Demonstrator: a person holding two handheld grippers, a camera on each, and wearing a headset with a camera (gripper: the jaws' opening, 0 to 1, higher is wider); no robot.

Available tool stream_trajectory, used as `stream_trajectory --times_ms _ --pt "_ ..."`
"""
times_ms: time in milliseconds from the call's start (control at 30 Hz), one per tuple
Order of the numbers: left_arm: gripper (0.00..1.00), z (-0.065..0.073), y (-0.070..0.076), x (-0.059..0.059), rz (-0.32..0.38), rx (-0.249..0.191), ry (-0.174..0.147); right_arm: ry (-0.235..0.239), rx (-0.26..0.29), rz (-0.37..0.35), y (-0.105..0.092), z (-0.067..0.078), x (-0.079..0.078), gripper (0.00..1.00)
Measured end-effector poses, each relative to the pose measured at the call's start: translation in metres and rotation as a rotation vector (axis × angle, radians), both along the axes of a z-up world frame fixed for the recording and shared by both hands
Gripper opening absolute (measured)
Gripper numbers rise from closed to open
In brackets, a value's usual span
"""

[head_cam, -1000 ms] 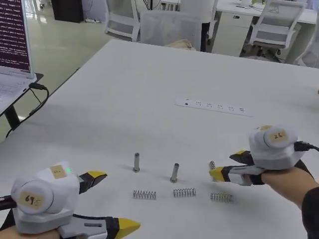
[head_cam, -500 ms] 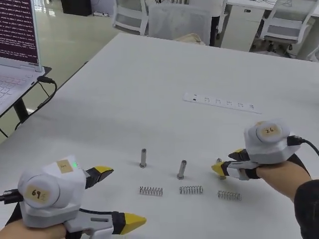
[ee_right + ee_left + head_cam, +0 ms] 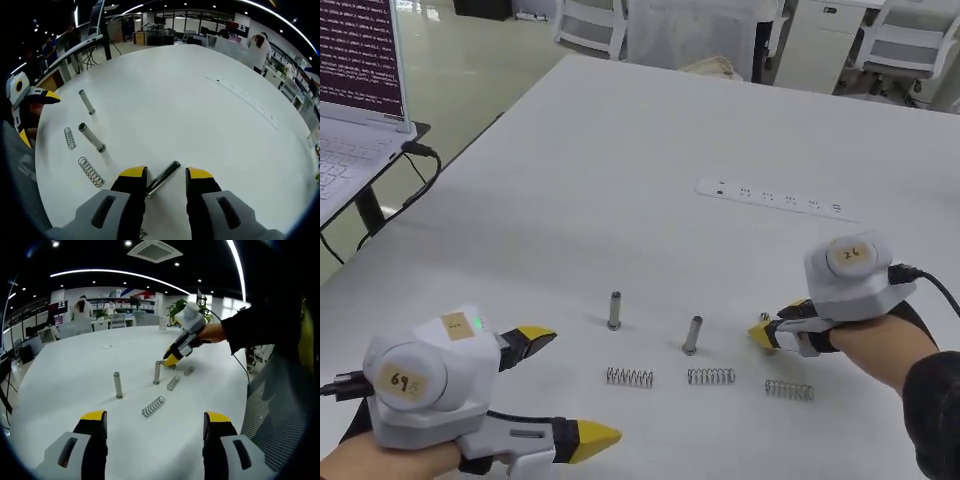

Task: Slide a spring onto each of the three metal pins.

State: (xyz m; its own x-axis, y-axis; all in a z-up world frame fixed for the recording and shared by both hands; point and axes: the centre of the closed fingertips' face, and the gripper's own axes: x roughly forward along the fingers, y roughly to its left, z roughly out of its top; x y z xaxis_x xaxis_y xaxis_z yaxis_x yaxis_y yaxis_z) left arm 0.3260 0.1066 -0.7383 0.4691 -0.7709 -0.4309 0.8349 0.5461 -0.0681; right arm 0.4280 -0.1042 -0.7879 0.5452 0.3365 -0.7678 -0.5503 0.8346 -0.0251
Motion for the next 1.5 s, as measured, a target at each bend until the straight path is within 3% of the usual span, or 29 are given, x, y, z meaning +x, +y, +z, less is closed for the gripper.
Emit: stream_trajectory --times_ms 433,667,1500 --pt "0.75 0.000 0.001 0.001 0.005 -0.005 0.003 0.014 -0.043 0.026 0.003 -0.004 0.002 0.19" --pt "0.74 -0.001 0.002 0.001 0.006 -0.007 0.007 0.015 -0.061 0.048 0.007 -0.005 0.005 0.19" --pt "0.73 -0.003 0.005 -0.001 0.009 -0.009 0.018 0.082 -0.072 0.061 0.011 -0.007 0.009 0.10"
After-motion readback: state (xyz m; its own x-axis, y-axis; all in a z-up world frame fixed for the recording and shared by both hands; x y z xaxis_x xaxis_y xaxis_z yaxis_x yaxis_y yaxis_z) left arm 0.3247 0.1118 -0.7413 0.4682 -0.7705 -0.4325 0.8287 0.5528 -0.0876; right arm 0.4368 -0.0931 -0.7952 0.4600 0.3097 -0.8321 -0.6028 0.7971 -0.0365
